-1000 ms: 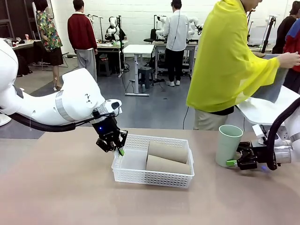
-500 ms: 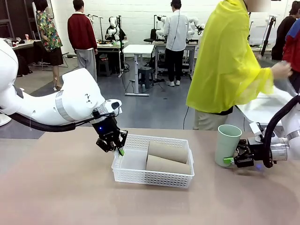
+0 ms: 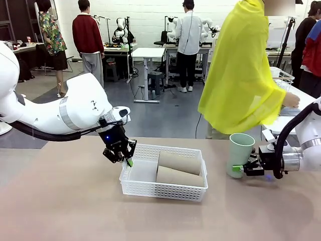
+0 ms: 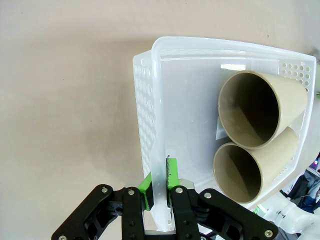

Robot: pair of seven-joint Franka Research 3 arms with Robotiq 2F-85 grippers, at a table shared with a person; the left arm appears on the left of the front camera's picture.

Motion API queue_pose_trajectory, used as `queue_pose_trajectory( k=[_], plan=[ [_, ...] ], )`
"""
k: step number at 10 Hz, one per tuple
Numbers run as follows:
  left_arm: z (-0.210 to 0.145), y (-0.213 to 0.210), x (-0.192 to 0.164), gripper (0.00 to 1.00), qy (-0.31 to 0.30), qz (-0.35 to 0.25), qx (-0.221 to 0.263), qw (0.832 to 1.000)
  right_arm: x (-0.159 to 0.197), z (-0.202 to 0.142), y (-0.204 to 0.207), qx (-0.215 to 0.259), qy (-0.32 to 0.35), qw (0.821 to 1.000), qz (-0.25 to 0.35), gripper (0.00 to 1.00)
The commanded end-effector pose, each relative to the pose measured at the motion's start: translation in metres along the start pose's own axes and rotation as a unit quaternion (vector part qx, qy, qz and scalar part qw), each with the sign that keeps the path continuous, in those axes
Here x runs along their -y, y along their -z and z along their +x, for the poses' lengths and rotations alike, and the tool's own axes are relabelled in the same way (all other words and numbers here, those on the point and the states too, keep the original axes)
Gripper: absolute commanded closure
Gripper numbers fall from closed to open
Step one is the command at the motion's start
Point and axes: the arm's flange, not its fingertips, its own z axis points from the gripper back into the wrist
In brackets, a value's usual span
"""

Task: Clean and organize the cups into the basket.
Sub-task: Pick up the Reusable plastic cup from the right side of the table and stack it inside the Organizing basket in the center of the table.

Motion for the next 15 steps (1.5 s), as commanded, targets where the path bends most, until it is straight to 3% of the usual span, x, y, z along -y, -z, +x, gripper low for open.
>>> queue_pose_trajectory(
  k=[1, 2, 3, 4, 6, 8, 9, 12, 15],
  plan=[
    [0.000, -0.001, 0.000, 1.00, 0.001, -0.003, -0.002, 1.000, 0.000, 0.005, -0.006, -0.002, -0.006, 1.000, 0.017, 1.00],
    [0.000, -0.001, 0.000, 1.00, 0.001, -0.003, -0.002, 1.000, -0.002, 0.008, -0.006, -0.006, -0.010, 1.000, 0.016, 0.66],
    [0.000, -0.001, 0.000, 1.00, 0.001, -0.003, -0.002, 1.000, -0.006, 0.015, -0.007, -0.019, -0.010, 1.000, 0.016, 1.00],
    [0.000, -0.001, 0.000, 1.00, 0.001, -0.003, -0.002, 1.000, -0.019, 0.037, -0.005, -0.043, -0.007, 0.999, 0.007, 1.00],
    [0.000, -0.001, 0.000, 1.00, 0.001, -0.003, -0.002, 1.000, -0.058, 0.121, 0.010, -0.109, -0.007, 0.994, 0.026, 1.00],
    [0.000, -0.001, 0.000, 1.00, 0.001, -0.003, -0.002, 1.000, -0.090, 0.210, 0.030, -0.187, -0.033, 0.982, -0.014, 1.00],
    [0.000, -0.001, 0.000, 1.00, 0.001, -0.003, -0.002, 1.000, -0.100, 0.237, 0.038, -0.214, -0.036, 0.976, -0.018, 1.00],
    [0.000, -0.001, 0.000, 1.00, 0.001, -0.003, -0.002, 1.000, -0.111, 0.275, 0.082, -0.309, -0.044, 0.949, -0.047, 1.00],
    [0.000, -0.001, 0.000, 1.00, 0.001, -0.003, -0.002, 1.000, -0.119, 0.281, 0.145, -0.434, -0.078, 0.897, -0.032, 1.00]
  ],
)
